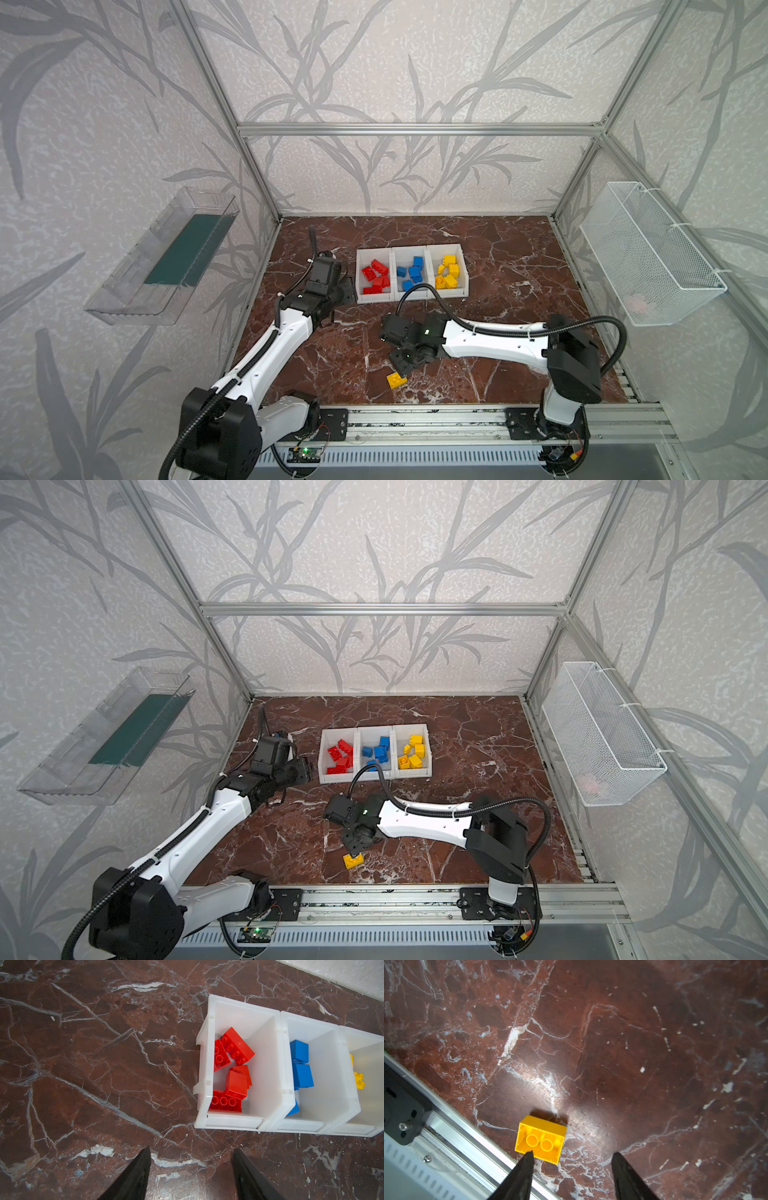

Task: Sort the legos into containers by color
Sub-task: Pick up the lego from the bottom-center of the table.

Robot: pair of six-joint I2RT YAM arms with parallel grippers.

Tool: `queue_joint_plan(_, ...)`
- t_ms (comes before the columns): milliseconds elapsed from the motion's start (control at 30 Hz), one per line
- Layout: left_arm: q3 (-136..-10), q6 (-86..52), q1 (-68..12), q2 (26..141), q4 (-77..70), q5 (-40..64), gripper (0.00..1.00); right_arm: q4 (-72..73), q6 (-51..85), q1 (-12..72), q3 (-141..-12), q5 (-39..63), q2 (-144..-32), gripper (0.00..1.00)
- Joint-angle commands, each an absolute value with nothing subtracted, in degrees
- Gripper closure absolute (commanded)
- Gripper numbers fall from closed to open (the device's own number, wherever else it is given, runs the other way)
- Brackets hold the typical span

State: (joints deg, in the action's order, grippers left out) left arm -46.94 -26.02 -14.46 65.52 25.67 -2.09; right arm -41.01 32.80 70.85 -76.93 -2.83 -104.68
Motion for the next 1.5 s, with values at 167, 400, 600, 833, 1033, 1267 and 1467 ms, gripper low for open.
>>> queue_joint_plan(167, -44.0, -28.1, -14.1, 62.8, 25.1, -3.5, 0.35, -49.0, 35.9, 74.4, -81.9, -3.3, -109.7, 0.37)
queue_joint_plan(400, -43.8, -27.5, -14.1, 61.8, 25.9, -4.7, 0.34, -50.0, 36.0, 75.6, -84.1, -2.6, -111.8, 0.36)
queue_joint_plan(600, -43.4, -27.3, -14.0, 61.5, 25.8, -4.9, 0.34, -49.7, 35.7, 75.8, -85.2, -0.8, -113.5, 0.36)
queue_joint_plan(833, -43.3, -27.5, -14.0, 61.3, 25.9, -4.6, 0.34, -49.8, 34.5, 75.7, -86.8, 0.9, -115.4, 0.36)
queue_joint_plan(1033, -43.2, -27.5, -14.0, 61.1, 26.1, -4.7, 0.34, -51.2, 34.8, 75.7, -87.8, 0.7, -117.2, 0.36)
queue_joint_plan(1267, -43.0, -27.5, -14.0, 61.0, 26.1, -4.7, 0.34, -52.2, 35.3, 75.8, -88.2, -0.4, -118.3, 0.36)
queue_joint_plan(1467, -42.9, -27.6, -14.0, 60.6, 26.4, -4.7, 0.34, -52.0, 35.2, 75.8, -88.4, -0.6, -118.9, 0.38)
